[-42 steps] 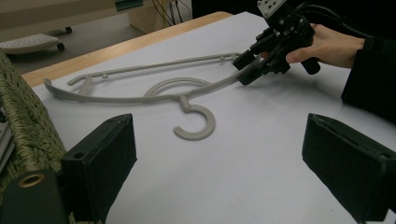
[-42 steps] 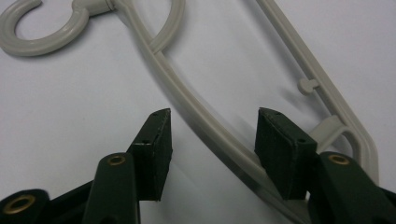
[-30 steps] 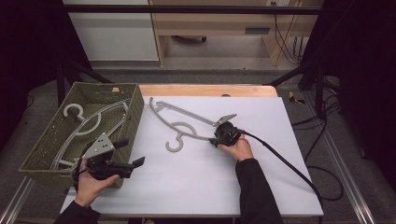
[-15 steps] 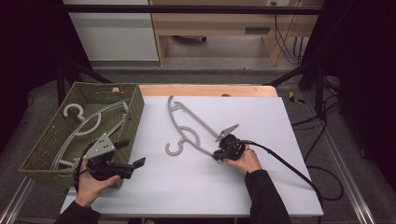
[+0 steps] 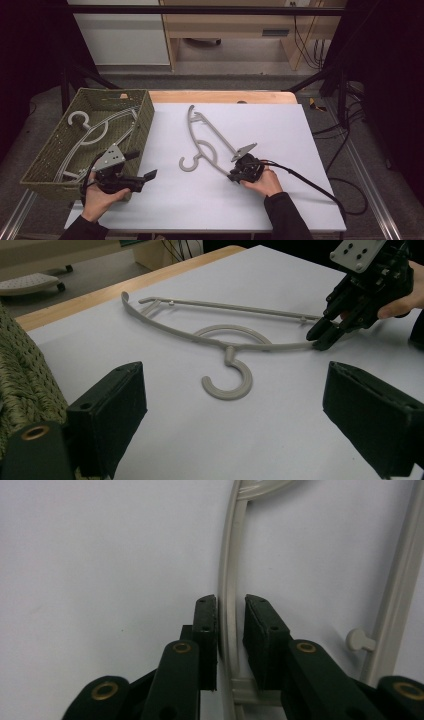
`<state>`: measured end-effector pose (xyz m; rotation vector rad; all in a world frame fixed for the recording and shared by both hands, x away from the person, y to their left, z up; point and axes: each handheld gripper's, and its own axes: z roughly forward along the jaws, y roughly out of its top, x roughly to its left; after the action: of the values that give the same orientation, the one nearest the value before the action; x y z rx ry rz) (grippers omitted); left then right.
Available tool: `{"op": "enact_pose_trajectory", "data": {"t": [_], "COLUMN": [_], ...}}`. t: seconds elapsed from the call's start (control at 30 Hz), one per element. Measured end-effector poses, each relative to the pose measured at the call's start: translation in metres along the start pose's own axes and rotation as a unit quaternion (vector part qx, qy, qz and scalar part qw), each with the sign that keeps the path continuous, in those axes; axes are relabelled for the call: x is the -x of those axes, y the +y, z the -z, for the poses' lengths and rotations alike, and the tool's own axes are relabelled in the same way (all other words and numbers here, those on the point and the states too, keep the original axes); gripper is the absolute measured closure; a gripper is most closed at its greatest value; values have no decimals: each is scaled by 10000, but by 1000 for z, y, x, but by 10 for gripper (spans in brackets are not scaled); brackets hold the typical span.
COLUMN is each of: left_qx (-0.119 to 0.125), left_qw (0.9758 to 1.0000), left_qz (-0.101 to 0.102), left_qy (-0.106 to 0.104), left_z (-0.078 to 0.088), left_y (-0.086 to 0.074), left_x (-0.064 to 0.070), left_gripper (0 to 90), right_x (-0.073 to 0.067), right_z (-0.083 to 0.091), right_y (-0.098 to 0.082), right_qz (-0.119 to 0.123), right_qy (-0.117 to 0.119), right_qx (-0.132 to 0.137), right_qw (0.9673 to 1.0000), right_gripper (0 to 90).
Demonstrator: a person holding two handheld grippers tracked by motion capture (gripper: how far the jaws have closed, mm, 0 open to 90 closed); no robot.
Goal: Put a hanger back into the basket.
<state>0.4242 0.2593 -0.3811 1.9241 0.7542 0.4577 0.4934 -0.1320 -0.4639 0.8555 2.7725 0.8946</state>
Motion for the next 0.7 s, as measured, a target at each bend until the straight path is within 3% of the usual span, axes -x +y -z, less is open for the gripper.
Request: {"op": "enact_pose_trajectory", "data": {"t": [0.27, 0.5, 0.7], "left_qx": [-34, -51, -40], "left_qw": [10000, 10000, 10000], "left_qz": [-15, -25, -28], "left_qy": [15, 5, 13], "left_z": [-2, -3, -1], "left_y": [0, 0, 0], "left_x": [1, 1, 1], "left_gripper": [100, 101, 102], "right_x": [-1, -8, -5], "right_z": [-1, -2, -1], "right_y": [3, 7, 9], "right_qz": [48, 373, 303], "right_qy": [-10, -191, -99], "right_qx": [-123, -322, -370], "right_qw": [9999, 9986, 9988], "right_gripper": [755, 819, 829]}}
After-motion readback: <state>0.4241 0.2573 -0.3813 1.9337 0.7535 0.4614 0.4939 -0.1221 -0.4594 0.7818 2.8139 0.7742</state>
